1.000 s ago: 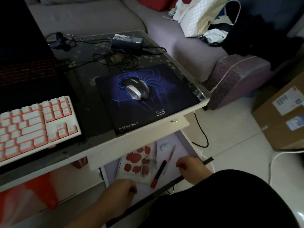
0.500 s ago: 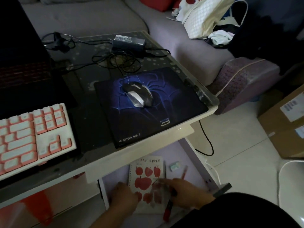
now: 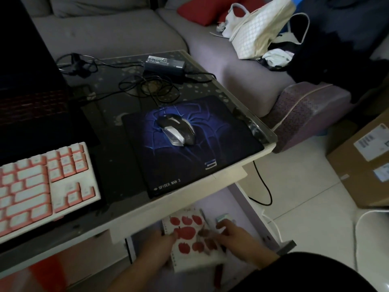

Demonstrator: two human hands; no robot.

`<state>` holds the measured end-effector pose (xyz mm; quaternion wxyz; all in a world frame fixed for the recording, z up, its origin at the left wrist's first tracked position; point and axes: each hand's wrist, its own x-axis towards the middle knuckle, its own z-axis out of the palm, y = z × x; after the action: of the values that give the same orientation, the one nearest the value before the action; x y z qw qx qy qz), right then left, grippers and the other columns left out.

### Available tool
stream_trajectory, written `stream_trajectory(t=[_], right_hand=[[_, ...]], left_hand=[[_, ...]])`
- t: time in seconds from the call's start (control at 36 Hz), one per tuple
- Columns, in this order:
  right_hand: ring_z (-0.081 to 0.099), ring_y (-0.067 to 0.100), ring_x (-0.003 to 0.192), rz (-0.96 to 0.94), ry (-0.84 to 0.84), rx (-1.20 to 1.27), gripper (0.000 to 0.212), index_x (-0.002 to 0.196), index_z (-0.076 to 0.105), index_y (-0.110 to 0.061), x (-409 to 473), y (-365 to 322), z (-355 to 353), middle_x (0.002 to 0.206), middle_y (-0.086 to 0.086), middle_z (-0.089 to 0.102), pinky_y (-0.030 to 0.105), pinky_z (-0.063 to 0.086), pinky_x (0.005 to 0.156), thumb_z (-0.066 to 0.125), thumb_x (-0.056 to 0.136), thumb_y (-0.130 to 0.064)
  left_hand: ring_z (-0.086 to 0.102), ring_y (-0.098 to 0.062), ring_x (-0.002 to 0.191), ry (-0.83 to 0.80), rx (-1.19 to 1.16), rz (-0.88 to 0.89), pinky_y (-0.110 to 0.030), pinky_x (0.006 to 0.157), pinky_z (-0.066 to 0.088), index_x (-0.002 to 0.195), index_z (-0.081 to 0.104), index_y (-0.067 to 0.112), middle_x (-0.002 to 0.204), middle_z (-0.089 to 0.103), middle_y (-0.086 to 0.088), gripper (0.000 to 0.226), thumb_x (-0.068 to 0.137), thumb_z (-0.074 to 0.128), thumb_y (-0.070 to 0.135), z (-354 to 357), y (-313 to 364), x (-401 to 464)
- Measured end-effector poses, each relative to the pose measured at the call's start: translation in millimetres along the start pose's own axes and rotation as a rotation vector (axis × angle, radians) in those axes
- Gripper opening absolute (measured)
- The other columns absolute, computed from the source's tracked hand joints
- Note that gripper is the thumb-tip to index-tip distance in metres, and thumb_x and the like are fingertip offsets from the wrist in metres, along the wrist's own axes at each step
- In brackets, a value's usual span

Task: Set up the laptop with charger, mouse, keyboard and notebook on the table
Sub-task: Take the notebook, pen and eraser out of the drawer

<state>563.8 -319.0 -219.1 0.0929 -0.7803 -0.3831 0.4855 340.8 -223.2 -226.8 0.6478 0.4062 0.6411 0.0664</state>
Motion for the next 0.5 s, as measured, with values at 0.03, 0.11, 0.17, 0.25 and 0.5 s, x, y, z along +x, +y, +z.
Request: stream_trajectory(t=[0.03, 0.11, 0.17, 0.25, 0.5], right_hand=[[0.067, 0.013, 0.094, 0.028, 0.008, 0.024, 0.050, 0.129, 0.055, -0.026, -2, -3, -3, 0.115, -0.001, 0.071, 0.025, 0.047, 0.076, 0.062, 0.094, -0.061], [0.061, 0.014, 0.071, 0.058, -0.050, 0.134, 0.043, 0.111, 0.062, -0.018, -11, -18, -15, 0.096, 0.003, 0.067, 0.023, 0.045, 0.055, 0.067, 0.092, -0.055], [0.061, 0.016, 0.061, 0.042, -0.115, 0.261, 0.024, 0.095, 0.065, -0.010, -22, -28, -21, 0.085, 0.009, 0.065, 0.023, 0.046, 0.050, 0.065, 0.100, -0.034], [0.063, 0.024, 0.054, 0.159, -0.203, 0.442, 0.027, 0.088, 0.071, -0.001, -41, -38, -32, 0.071, 0.014, 0.069, 0.030, 0.050, 0.049, 0.066, 0.099, -0.025], [0.027, 0.006, 0.034, 0.099, -0.174, 0.453, 0.024, 0.096, 0.069, 0.007, -118, -47, -134, 0.047, 0.002, 0.038, 0.017, 0.018, 0.031, 0.065, 0.096, -0.017]], left_hand=[[0.079, -0.028, 0.093, 0.008, -0.043, -0.014, -0.050, 0.087, 0.064, 0.115, 0.075, 0.023, 0.099, 0.083, -0.002, 0.027, 0.087, 0.072, 0.023, -3, -2, 2], [0.077, -0.036, 0.096, -0.045, -0.190, -0.088, -0.050, 0.087, 0.062, 0.109, 0.075, 0.013, 0.098, 0.082, -0.014, 0.017, 0.094, 0.067, 0.009, -7, 13, -35], [0.074, -0.043, 0.099, -0.106, -0.273, -0.155, -0.053, 0.088, 0.058, 0.107, 0.074, 0.004, 0.099, 0.080, -0.023, 0.017, 0.101, 0.058, 0.002, -7, 18, -53], [0.076, -0.038, 0.069, -0.262, -0.302, -0.166, -0.040, 0.061, 0.058, 0.102, 0.074, -0.003, 0.088, 0.078, -0.024, 0.020, 0.099, 0.055, -0.002, -7, 28, -79], [0.053, -0.021, 0.050, -0.583, -0.150, -0.214, -0.022, 0.048, 0.035, 0.076, 0.072, 0.006, 0.062, 0.059, -0.010, 0.037, 0.095, 0.062, 0.036, 6, 90, -152]])
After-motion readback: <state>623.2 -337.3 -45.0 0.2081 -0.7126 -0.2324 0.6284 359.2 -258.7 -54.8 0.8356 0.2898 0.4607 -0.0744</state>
